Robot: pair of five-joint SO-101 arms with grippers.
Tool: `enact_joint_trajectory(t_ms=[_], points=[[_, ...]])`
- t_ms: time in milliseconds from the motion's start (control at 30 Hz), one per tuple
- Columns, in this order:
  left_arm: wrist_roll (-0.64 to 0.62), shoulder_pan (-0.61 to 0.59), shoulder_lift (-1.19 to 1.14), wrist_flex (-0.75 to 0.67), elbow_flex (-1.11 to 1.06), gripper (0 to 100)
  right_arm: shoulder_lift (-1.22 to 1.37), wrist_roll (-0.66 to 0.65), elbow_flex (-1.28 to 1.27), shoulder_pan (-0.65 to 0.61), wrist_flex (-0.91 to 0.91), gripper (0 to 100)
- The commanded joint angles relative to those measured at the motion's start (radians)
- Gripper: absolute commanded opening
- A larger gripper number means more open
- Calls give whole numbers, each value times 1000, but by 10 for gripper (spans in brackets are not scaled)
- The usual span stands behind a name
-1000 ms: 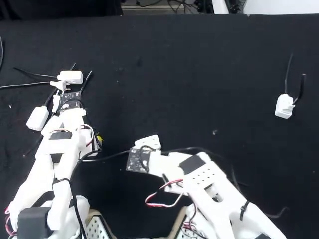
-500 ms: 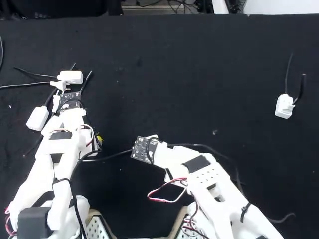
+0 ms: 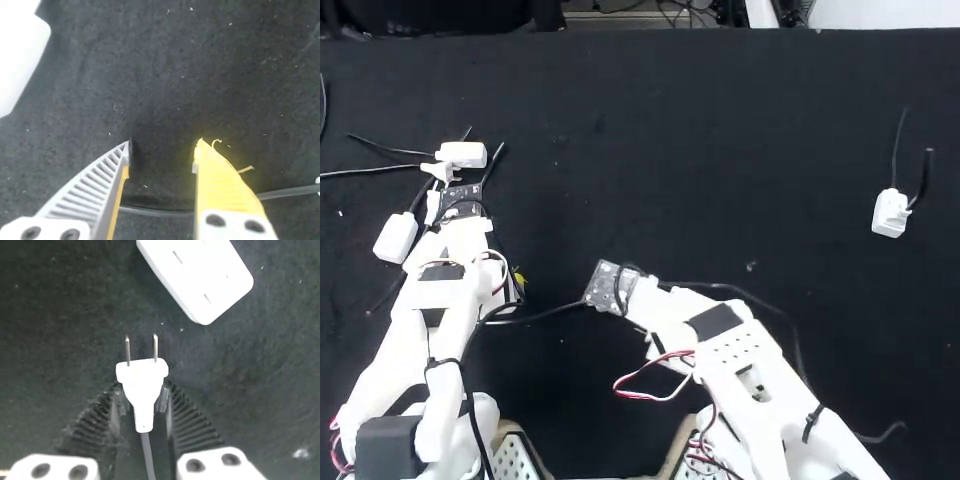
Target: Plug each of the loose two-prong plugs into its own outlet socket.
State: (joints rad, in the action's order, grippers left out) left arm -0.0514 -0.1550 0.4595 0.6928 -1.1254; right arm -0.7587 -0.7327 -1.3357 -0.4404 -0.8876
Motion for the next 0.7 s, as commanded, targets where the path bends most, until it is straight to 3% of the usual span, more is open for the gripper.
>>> enact_joint_trajectory(t_ms=[0, 167, 267, 467, 667], points=[[-18, -19, 29, -8, 4, 206, -22, 77, 87, -15, -60, 18], [-18, -18, 29, -8, 4, 206, -16, 98, 162, -20, -259, 21], [-18, -16, 29, -9, 4, 206, -15, 95, 156, -15, -264, 30], [-18, -19, 28, -9, 4, 206, -15, 94, 154, -20, -261, 198], [-18, -19, 28, -8, 4, 206, -15, 94, 159, -15, -244, 158]])
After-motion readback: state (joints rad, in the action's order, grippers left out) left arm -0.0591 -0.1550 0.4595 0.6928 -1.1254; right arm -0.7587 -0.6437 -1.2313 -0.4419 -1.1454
